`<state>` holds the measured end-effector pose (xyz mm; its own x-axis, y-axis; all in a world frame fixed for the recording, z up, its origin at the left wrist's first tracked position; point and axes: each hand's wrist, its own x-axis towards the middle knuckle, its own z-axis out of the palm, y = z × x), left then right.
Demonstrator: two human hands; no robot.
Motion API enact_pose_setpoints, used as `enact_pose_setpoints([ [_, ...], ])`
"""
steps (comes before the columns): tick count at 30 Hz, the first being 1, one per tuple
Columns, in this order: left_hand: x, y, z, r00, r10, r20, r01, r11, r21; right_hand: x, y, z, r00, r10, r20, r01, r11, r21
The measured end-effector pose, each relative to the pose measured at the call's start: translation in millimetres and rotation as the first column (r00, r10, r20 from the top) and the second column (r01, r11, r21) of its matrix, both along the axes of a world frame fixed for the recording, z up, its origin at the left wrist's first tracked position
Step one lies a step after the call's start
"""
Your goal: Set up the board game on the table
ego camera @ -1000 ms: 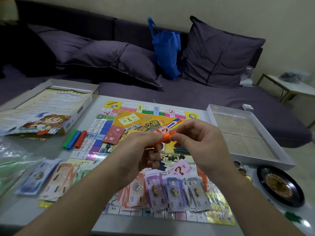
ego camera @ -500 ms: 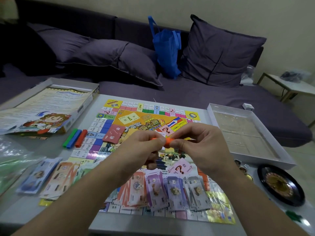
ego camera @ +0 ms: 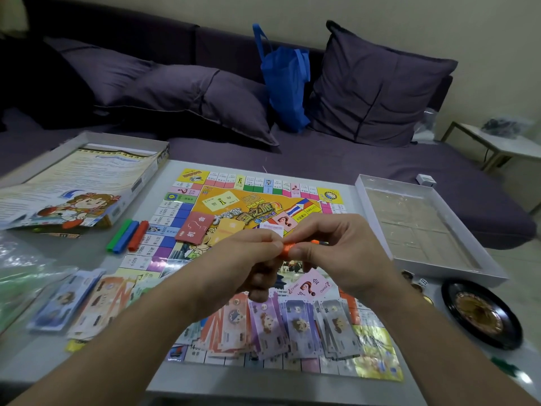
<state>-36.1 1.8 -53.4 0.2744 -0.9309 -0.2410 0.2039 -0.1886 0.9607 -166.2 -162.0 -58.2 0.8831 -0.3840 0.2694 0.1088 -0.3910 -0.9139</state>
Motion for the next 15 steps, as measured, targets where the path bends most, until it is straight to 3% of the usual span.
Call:
enact_pose_setpoints([
  [7, -5, -11, -3, 0.968, 0.178, -0.177, -0.191, 0.980, -0.058, 4, 1, -9, 0.994, -0.103, -0.026, 0.102, 0.994, -0.038],
  [10, -3, -14, -6, 0.927, 0.232, -0.295, -0.251, 0.968, -0.027, 3, -3, -4, 0.988, -0.150, -0.039, 0.153, 0.984, 0.095],
  [12, 0, -14, -8, 0.891, 0.270, -0.366, -0.291, 0.957, -0.002, 5, -15, -6, 0.954, -0.292, -0.071, 0.300, 0.942, 0.152],
  [15, 4, -14, -11, 0.855, 0.305, -0.419, -0.320, 0.947, 0.037, 9, -43, -28, 0.807, -0.539, -0.242, 0.526, 0.842, -0.120],
])
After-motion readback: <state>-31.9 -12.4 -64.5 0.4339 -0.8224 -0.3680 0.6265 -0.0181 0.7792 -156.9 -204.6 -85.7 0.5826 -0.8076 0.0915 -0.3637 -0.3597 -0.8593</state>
